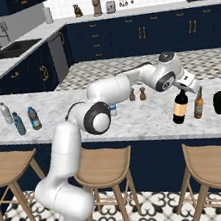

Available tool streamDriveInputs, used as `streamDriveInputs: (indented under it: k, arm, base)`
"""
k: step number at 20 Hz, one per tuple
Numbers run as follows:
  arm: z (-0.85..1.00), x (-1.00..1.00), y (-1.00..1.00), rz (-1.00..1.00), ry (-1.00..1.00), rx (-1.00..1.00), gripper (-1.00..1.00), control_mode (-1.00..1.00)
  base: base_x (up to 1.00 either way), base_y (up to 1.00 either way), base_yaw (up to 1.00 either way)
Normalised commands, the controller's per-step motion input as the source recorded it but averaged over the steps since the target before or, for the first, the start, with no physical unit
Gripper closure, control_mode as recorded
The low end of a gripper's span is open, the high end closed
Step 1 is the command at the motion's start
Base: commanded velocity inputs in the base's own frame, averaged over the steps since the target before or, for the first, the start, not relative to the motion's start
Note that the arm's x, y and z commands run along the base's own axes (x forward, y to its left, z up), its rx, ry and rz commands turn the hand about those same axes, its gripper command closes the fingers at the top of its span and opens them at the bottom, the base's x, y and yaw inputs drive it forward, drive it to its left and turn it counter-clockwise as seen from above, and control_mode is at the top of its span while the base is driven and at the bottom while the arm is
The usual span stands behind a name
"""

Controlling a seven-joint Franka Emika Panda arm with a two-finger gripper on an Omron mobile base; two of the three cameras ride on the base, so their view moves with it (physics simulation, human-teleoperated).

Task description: Move the plastic bottles in the middle to the plastics group, and the glass bottles in the middle to the glass group.

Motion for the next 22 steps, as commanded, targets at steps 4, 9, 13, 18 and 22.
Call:
streamDriveInputs:
  k: [4,9,13,18,22]
  arm:
    - [-0.18,0.21,-0.11,0.00,-0.03,0.00,1.00,-1.00]
    - [-0.45,0.08,0.09,-0.01,-0.02,-0.04,1.00,-1.00]
    - [-0.42,0.18,0.12,-0.01,-0.07,-0.13,1.00,-1.00]
    - [-0.58,0.12,0.29,-0.01,-0.02,-0.18,1.00,-1.00]
    - [-0.64,-0.09,0.21,-0.01,0.00,-0.16,-1.00,-1.00]
  base:
    - [0.00,0.00,0.00]
    - [0.00,0.00,0.00]
    - [0.00,0.00,0.00]
    - [0.00,0.00,0.00]
    - [0.00,0.00,0.00]
